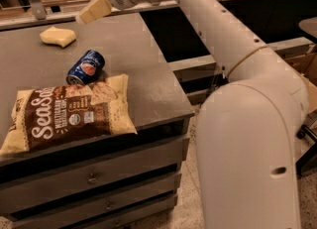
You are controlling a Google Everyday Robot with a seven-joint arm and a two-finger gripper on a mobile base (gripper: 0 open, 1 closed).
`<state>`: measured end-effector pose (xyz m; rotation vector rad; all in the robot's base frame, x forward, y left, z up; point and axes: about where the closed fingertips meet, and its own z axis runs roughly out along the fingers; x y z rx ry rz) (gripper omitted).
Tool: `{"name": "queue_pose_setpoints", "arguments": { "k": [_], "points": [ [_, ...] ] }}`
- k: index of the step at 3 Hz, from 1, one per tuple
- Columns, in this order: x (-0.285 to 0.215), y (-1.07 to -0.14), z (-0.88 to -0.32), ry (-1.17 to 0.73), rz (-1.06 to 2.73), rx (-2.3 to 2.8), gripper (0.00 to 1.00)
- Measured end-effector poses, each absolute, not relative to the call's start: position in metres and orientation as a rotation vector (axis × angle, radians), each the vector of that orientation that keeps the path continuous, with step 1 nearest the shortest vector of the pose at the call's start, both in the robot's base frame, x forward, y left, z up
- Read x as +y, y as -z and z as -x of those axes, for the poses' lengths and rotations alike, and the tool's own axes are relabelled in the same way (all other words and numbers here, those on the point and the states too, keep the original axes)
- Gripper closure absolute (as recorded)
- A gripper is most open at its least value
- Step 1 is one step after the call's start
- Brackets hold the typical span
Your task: Pick sponge
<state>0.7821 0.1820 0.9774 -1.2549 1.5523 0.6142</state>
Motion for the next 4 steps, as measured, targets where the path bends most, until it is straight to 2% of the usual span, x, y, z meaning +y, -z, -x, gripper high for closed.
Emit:
{"name": "queue_pose_setpoints", "arguments": {
  "k": [4],
  "points": [
    [0.249,-0.893,-0.838,-0.633,1.244,1.756,0.0]
  ]
}}
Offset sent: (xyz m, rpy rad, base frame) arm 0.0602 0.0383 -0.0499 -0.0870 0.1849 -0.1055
